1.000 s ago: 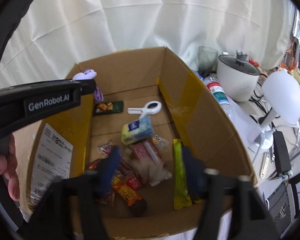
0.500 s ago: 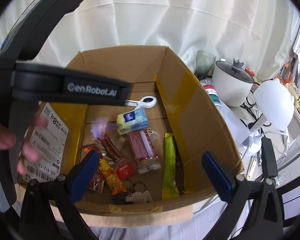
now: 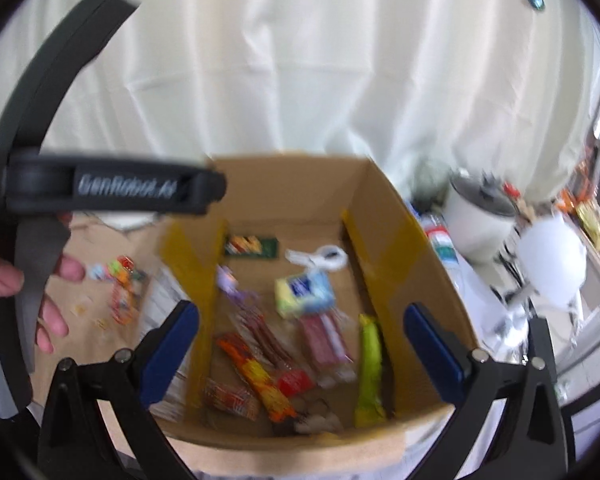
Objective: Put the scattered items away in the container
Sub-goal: 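Carry both keychains over the box and open both tools to drop them, then move both open tools back over the remaining pile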
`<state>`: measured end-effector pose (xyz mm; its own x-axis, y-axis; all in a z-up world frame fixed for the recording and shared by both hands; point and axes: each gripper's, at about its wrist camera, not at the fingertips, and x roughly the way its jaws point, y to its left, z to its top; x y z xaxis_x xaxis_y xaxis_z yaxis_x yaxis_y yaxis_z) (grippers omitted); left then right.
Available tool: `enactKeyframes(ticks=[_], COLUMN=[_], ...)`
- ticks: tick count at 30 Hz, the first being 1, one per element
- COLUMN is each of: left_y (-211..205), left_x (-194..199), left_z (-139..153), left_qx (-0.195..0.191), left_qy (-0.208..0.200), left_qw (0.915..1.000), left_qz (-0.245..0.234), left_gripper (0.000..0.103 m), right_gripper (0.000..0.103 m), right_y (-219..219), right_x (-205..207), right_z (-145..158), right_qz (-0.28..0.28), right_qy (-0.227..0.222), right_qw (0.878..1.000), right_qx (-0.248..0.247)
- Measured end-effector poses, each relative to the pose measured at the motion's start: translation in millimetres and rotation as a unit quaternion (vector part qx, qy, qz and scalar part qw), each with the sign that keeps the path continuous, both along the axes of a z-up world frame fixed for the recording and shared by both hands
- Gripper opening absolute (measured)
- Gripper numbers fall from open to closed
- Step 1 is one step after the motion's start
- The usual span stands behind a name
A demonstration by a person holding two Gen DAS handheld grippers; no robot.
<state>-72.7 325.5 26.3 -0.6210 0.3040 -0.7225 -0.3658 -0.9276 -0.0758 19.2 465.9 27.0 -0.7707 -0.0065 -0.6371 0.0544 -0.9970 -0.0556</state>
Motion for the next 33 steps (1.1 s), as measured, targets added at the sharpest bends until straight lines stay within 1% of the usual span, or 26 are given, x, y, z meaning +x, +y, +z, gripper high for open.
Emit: enactKeyframes(ticks=[3,5,7,10,12,15,16,17,19,22,24,26,27,28,30,31,33], left_y=[-55.8,-93.8,-135.6,-194.7,-226.8,-270.2,-282.5,-291.7,-304.7,-313.0,-319.7,-324.2,-325.1,-324.7,-320.6,-317.8,-312.3], left_x=[-0.7,-3.5,-6.6,-8.3,-8.2,-7.0,-6.1,-4.6,-0.6,5.3,7.9,9.3,10.4,11.0,11.8,12.8,12.9], left_z=[11.5,14.7,13.6,5.6,-4.9,-28.3,-38.3,-46.6,-67.6,-97.4,-117.7,-138.5,-148.0,-158.2,-171.2,-177.4,-188.6], left_qx=[0.003,0.007,-0.003,-0.021,-0.024,-0.007,-0.002,-0.003,-0.024,-0.051,-0.049,-0.04,-0.03,-0.02,-0.017,-0.02,-0.026], left_qy=[0.023,0.026,0.027,0.029,0.025,0.0,-0.007,-0.009,-0.01,-0.001,-0.003,-0.015,-0.021,-0.027,-0.033,-0.031,-0.035], left_qw=[0.9993,0.9988,0.9969,0.9921,0.9893,0.9879,0.9878,0.9874,0.9859,0.9859,0.9875,0.9905,0.9923,0.9936,0.9943,0.9946,0.9948], left_qz=[0.03,0.042,0.074,0.12,0.141,0.155,0.156,0.158,0.165,0.16,0.149,0.13,0.118,0.108,0.1,0.097,0.092], left_gripper=[0.103,0.103,0.103,0.103,0.103,0.103,0.103,0.103,0.103,0.103,0.103,0.103,0.103,0.103,0.102,0.102,0.099], right_gripper=[0.103,0.103,0.103,0.103,0.103,0.103,0.103,0.103,0.103,0.103,0.103,0.099,0.092,0.081,0.073,0.065,0.059], right_y=[-34.7,-59.9,-91.4,-135.9,-164.6,-192.5,-203.5,-209.8,-221.4,-239.7,-247.7,-251.5,-252.5,-253.2,-253.8,-252.5,-249.7], right_x=[1.0,-1.7,-6.1,-12.8,-19.8,-28.1,-31.4,-33.7,-37.2,-44.1,-46.6,-44.0,-40.8,-37.4,-31.6,-29.7,-31.5], right_z=[23.0,32.0,36.4,34.6,26.9,10.7,-0.2,-10.0,-31.5,-66.1,-86.4,-101.6,-111.6,-118.3,-131.8,-138.5,-146.9], right_qz=[0.032,0.055,0.091,0.121,0.135,0.128,0.132,0.138,0.147,0.154,0.16,0.162,0.171,0.177,0.185,0.195,0.196], right_qy=[0.037,0.047,0.051,0.055,0.051,0.04,0.033,0.026,0.009,-0.013,-0.022,-0.028,-0.035,-0.035,-0.045,-0.053,-0.063], right_qw=[0.999,0.997,0.994,0.99,0.988,0.988,0.987,0.987,0.985,0.984,0.984,0.984,0.983,0.982,0.981,0.979,0.978], right_qx=[-0.017,-0.025,-0.033,-0.037,-0.049,-0.072,-0.079,-0.082,-0.086,-0.082,-0.072,-0.067,-0.062,-0.053,-0.029,-0.019,-0.025])
